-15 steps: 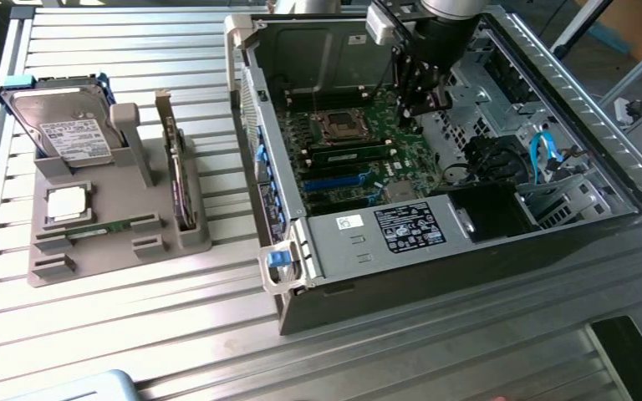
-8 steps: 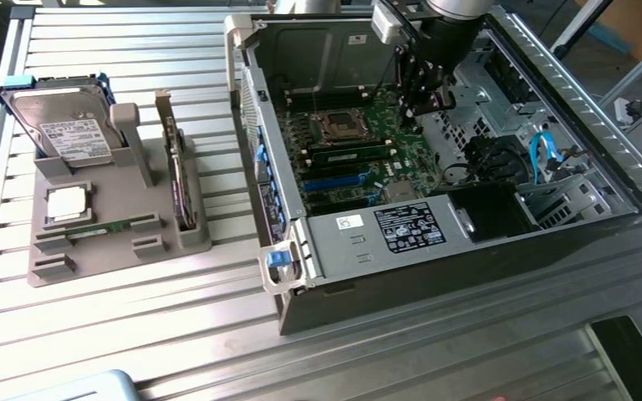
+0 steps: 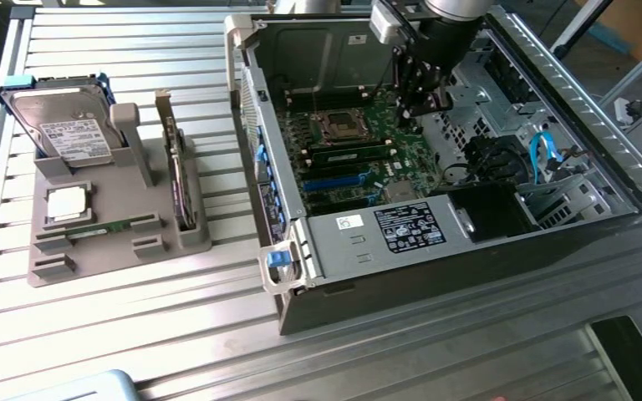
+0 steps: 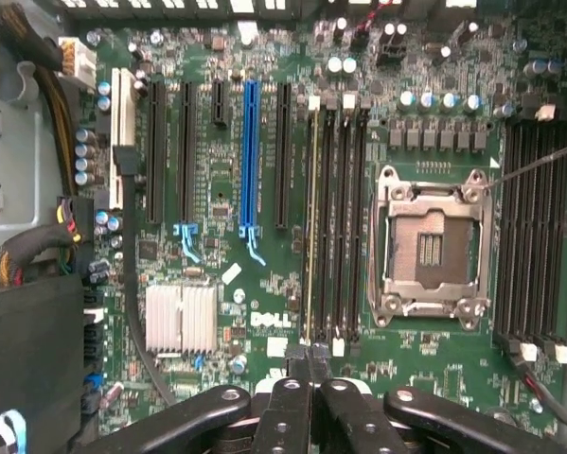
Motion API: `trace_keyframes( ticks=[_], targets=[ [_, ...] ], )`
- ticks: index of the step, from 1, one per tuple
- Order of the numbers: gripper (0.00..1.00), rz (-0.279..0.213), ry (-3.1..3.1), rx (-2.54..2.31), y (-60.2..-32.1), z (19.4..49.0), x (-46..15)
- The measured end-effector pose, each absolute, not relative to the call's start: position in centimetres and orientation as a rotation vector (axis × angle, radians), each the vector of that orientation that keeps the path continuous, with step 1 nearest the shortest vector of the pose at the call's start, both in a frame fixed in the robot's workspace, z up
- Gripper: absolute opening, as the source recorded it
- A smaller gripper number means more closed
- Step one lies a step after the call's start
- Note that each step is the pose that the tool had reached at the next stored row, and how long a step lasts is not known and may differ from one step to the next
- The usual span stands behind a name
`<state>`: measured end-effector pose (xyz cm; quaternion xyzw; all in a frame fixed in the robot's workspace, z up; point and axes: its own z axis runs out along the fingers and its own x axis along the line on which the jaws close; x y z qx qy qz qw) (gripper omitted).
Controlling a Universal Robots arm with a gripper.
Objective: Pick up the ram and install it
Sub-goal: 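Press down the ram until it locks into place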
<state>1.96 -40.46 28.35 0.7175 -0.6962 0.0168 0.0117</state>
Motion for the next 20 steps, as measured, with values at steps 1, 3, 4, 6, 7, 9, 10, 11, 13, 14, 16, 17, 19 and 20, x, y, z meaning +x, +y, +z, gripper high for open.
trace_keyframes(
  ticks=[1, 3, 4, 6, 7, 9, 10, 11, 13, 14, 16, 17, 19, 20],
  targets=[
    [0.11, 0.052, -2.171, 2.237, -40.5, 28.3, 2.0],
    [0.11, 0.052, -2.171, 2.237, -40.5, 28.3, 2.0],
    [0.11, 0.052, -2.171, 2.238, -40.5, 28.3, 2.0],
    [0.11, 0.052, -2.171, 2.238, -40.5, 28.0, 2.1],
    [0.11, 0.052, -2.171, 2.238, -40.5, 27.7, 2.2],
    [0.11, 0.052, -2.171, 2.237, -40.5, 27.3, 2.2],
    [0.11, 0.052, -2.171, 2.237, -40.5, 27.0, 2.2],
    [0.11, 0.052, -2.171, 2.237, -40.5, 26.6, 2.2],
    [0.11, 0.052, -2.171, 2.237, -40.5, 26.6, 2.2],
    [0.11, 0.051, -2.171, 2.238, -40.5, 26.4, 2.2],
    [0.11, 0.051, -2.171, 2.238, -40.5, 26.0, 2.2],
    [0.11, 0.051, -2.171, 2.238, -40.5, 25.8, 2.2],
    [0.11, 0.051, -2.171, 2.238, -40.5, 25.3, 2.3],
    [0.11, 0.051, -2.171, 2.238, -40.5, 25.1, 2.3]
  ],
)
